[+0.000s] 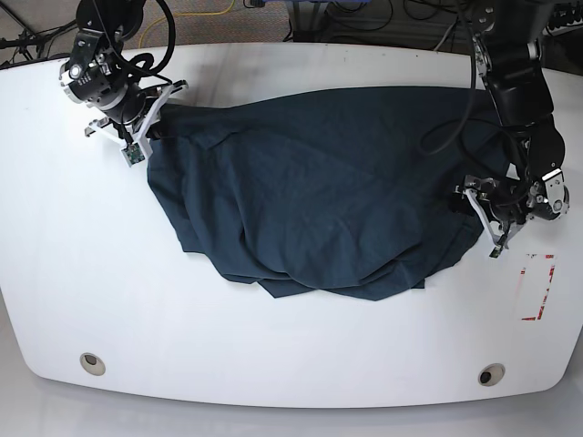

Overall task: Fold the T-shirt properly
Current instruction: 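Slide the left gripper along the shirt edge toward the hem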

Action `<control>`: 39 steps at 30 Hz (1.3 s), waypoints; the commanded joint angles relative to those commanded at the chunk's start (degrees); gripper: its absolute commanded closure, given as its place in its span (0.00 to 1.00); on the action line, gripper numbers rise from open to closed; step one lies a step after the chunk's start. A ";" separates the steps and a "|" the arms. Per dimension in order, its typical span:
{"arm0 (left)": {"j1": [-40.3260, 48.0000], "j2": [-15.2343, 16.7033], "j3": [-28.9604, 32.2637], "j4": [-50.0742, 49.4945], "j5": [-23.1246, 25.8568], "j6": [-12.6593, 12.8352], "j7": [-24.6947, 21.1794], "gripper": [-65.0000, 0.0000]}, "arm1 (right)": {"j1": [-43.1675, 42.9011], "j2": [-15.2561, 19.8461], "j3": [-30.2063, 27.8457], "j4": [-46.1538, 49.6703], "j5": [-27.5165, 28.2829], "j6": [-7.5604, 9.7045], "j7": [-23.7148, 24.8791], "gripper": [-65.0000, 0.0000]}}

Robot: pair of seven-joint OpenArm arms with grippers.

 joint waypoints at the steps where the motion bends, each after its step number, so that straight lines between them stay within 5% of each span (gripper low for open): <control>1: 0.09 0.00 0.70 0.00 0.00 0.00 0.00 0.40 | 0.00 0.00 0.00 0.00 0.00 0.00 0.00 1.00; 9: 1.67 0.00 3.25 0.70 -0.09 0.00 0.00 0.46 | 0.35 0.00 0.00 0.00 0.35 0.00 0.00 1.00; 16: 1.93 -0.26 3.43 0.70 0.00 0.00 -0.09 0.93 | 0.79 -1.49 0.00 -0.09 -0.09 0.00 0.00 1.00; 18: 1.93 -0.35 3.43 0.70 0.18 0.00 -0.18 1.00 | 0.79 -1.76 0.00 -0.09 -0.09 0.00 0.00 1.00; 31: 5.71 -0.35 3.16 14.86 3.60 0.00 0.35 1.00 | 1.23 -1.93 -0.09 -0.09 -0.09 0.00 0.00 1.00; 39: 7.21 -0.09 3.16 27.52 3.43 0.00 6.68 1.00 | 3.52 -1.41 -0.09 0.00 -0.09 0.00 -0.18 1.00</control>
